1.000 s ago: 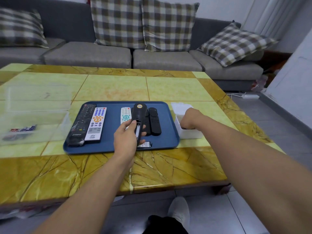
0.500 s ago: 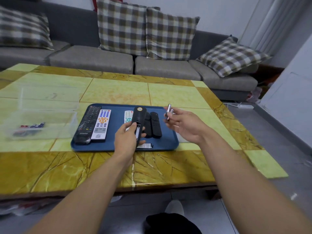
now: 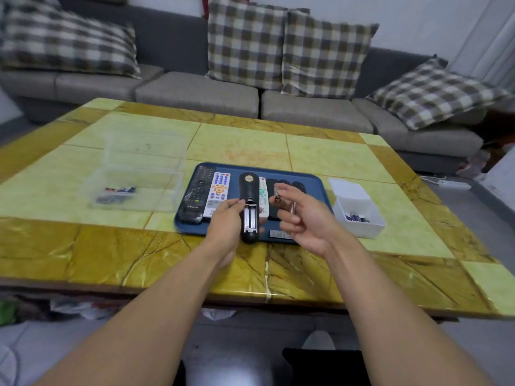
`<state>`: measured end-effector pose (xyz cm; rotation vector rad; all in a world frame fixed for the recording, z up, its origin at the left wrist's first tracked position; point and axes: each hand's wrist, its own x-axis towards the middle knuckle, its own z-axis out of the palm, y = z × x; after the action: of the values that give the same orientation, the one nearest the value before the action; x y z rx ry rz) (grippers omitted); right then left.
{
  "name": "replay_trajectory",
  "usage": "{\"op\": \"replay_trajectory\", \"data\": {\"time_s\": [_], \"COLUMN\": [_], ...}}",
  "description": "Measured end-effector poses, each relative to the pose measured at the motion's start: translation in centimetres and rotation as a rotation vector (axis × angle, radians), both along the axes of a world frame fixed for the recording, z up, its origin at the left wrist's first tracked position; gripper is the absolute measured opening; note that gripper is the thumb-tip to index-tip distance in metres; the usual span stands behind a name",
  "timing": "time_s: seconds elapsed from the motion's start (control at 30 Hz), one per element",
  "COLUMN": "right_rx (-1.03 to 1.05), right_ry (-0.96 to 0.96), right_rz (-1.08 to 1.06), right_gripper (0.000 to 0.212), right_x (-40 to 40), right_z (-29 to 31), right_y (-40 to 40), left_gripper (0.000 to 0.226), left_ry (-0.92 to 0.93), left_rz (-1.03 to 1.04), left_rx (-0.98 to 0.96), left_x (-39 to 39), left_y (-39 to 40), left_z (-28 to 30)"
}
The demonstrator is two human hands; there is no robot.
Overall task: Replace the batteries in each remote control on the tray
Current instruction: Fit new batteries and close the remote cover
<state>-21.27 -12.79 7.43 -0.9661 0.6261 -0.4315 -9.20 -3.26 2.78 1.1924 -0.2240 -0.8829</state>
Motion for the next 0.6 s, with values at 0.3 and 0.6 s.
{"op": "replay_trajectory", "data": {"time_s": [0.3, 0.6], "right_rx": [-0.833, -1.074], "right_ry": [0.216, 0.304], "right_rz": [-0.226, -0.207], "right_gripper": [0.018, 0.015], "right_x": [0.5, 0.9], "right_z": [-1.9, -2.0], "right_y": [1.6, 1.6], "left_gripper": [0.025, 0.025], "left_ry": [-0.032, -0.119], "left_rz": [-0.100, -0.152], "left_rx": [-0.021, -0.041], "left_x": [0.9, 0.9], "left_y": [-0.3, 0.2], "left_z": [0.2, -0.1]}}
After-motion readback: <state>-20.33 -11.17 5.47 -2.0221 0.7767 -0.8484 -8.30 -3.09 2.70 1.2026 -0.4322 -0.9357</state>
